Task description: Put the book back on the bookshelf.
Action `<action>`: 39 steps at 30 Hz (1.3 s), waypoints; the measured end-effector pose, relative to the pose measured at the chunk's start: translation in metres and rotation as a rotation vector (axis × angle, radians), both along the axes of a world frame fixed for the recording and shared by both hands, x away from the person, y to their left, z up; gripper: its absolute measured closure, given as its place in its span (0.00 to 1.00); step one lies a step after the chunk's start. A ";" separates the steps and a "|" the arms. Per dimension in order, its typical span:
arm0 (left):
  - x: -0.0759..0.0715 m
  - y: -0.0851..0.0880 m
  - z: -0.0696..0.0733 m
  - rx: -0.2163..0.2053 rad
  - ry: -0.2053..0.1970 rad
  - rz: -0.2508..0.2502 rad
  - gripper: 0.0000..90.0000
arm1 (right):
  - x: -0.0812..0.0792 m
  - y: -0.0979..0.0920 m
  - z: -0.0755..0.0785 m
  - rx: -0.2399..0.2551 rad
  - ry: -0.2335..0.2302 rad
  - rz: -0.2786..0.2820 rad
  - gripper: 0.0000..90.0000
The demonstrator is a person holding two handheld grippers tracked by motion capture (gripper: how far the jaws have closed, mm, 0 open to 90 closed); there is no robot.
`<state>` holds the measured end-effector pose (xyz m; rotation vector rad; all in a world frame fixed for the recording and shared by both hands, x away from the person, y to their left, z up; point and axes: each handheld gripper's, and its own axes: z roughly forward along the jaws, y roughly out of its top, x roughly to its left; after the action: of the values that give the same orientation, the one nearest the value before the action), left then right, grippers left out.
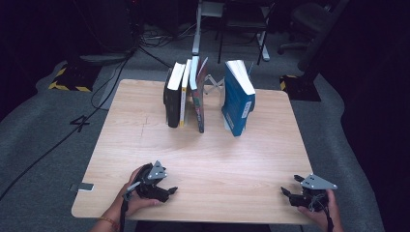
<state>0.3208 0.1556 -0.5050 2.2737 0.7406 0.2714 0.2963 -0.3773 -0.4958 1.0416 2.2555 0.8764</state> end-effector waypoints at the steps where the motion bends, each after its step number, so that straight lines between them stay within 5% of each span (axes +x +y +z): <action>1: 0.000 0.000 0.000 -0.001 -0.002 0.000 0.18 | -0.001 -0.003 -0.002 0.017 0.002 -0.007 0.31; 13: 0.000 0.000 0.000 -0.002 0.000 -0.001 0.18 | -0.006 -0.031 -0.010 0.153 0.066 -0.093 0.27; 39: 0.001 0.000 0.000 0.001 0.000 -0.006 0.18 | -0.004 -0.032 -0.010 0.157 0.071 -0.105 0.28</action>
<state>0.3219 0.1552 -0.5051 2.2763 0.7339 0.2685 0.2921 -0.4098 -0.5056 1.2677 2.1952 0.9985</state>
